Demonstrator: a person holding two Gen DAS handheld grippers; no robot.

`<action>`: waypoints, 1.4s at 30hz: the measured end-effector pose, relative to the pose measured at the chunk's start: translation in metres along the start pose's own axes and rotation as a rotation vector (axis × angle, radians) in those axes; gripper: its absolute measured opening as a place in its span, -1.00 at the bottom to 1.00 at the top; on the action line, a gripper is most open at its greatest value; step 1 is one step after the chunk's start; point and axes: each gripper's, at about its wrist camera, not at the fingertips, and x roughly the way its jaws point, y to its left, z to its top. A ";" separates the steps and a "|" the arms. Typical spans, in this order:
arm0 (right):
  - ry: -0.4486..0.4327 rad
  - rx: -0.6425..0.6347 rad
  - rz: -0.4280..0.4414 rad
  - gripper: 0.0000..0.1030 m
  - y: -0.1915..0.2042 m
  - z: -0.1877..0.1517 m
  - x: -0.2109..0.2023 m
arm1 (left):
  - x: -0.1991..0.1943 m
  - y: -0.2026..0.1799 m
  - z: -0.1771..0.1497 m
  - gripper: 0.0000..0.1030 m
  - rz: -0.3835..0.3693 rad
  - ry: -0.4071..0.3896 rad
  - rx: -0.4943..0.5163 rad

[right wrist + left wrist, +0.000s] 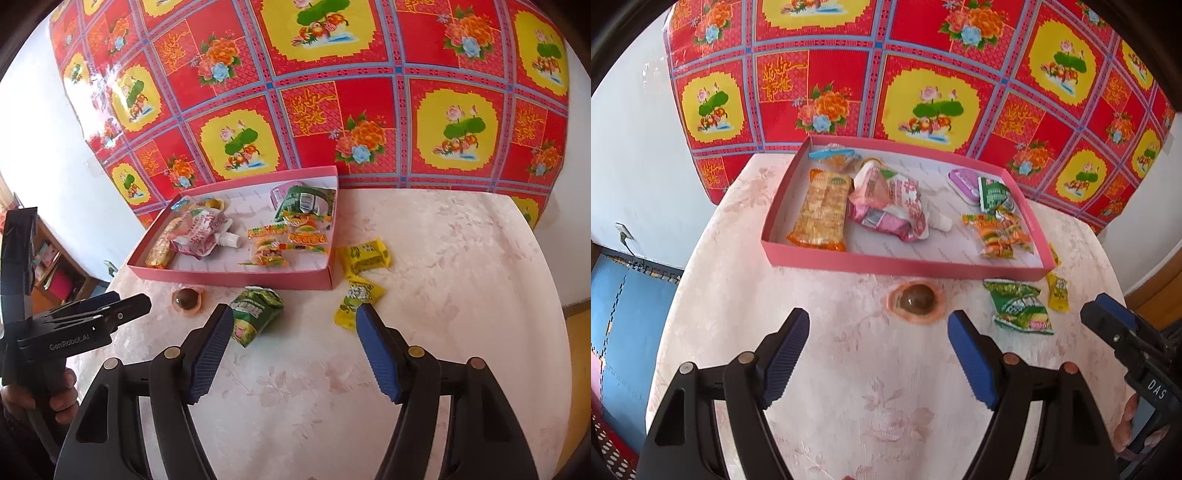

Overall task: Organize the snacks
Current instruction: 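Move both tools toward the brown round candy and yellow candy packs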

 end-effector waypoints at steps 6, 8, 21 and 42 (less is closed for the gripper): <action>0.004 0.021 -0.007 0.36 -0.007 -0.005 0.000 | 0.007 -0.003 -0.007 0.57 -0.001 0.023 0.004; 0.005 0.027 -0.009 0.36 -0.010 -0.006 0.000 | 0.009 -0.006 -0.008 0.57 -0.004 0.025 0.011; 0.041 0.043 -0.049 0.36 -0.021 -0.009 0.017 | 0.037 -0.026 -0.005 0.44 -0.014 0.020 0.050; 0.065 0.031 -0.156 0.32 -0.030 0.006 0.056 | 0.053 -0.044 -0.007 0.21 0.068 -0.047 0.147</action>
